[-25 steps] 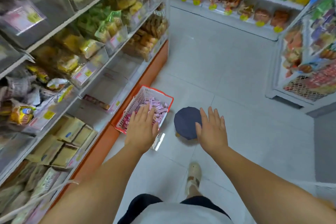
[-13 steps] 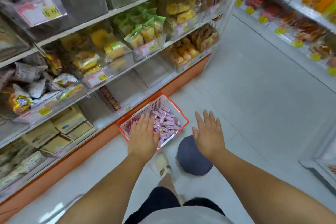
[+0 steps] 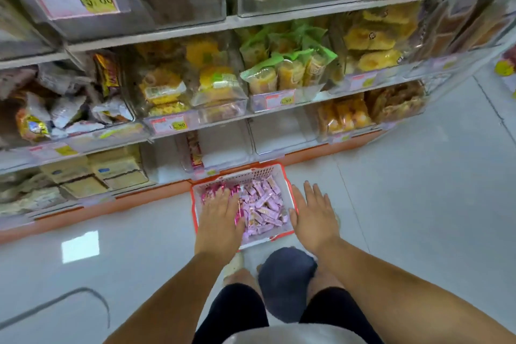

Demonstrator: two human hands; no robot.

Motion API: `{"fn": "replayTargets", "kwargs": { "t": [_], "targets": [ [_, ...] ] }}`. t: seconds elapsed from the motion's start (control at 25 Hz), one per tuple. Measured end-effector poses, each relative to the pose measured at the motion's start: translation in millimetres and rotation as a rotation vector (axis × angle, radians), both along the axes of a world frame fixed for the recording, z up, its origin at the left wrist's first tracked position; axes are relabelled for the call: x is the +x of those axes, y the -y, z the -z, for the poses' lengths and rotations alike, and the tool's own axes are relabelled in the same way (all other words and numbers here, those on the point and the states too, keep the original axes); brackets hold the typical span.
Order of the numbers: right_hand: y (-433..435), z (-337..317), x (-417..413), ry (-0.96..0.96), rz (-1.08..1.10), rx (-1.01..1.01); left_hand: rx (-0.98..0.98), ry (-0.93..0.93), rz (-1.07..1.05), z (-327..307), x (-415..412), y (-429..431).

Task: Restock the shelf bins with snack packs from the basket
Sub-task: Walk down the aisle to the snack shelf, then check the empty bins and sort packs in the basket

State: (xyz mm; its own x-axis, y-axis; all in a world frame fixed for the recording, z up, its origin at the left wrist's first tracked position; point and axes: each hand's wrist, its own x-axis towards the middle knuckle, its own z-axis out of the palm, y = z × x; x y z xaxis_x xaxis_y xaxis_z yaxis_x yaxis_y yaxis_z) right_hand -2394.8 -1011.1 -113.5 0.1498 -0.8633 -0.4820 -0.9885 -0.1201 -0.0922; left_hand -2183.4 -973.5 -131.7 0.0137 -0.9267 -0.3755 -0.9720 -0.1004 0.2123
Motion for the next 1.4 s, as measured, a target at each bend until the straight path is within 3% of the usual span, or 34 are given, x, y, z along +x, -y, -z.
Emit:
{"fn": "replayTargets", "kwargs": {
  "t": [0.16, 0.44, 0.76, 0.96, 1.24, 1.32, 1.4],
  "targets": [
    [49, 47, -25, -0.027, -0.244, 0.097, 0.060, -0.039, -0.273, 43, -46, 2],
    [92, 163, -50, -0.032, -0.409, 0.173, 0.183, -0.118, -0.392, 150, -100, 2],
    [110, 364, -37, 0.023, -0.498, 0.246, 0.321, -0.186, -0.357, 359, -91, 42],
    [122, 455, -26, -0.002, -0.542, 0.308, 0.333, -0.173, -0.301, 457, -89, 57],
    [111, 501, -23, 0.018, -0.610, 0.206, 0.171, -0.067, -0.167, 508, -95, 69],
    [109, 509, -21, 0.040, -0.581, 0.108, 0.099, -0.152, -0.189, 507, -96, 67],
    [105, 512, -24, 0.055, -0.563, 0.103, 0.057, -0.382, -0.316, 495, -94, 56]
  ]
}}
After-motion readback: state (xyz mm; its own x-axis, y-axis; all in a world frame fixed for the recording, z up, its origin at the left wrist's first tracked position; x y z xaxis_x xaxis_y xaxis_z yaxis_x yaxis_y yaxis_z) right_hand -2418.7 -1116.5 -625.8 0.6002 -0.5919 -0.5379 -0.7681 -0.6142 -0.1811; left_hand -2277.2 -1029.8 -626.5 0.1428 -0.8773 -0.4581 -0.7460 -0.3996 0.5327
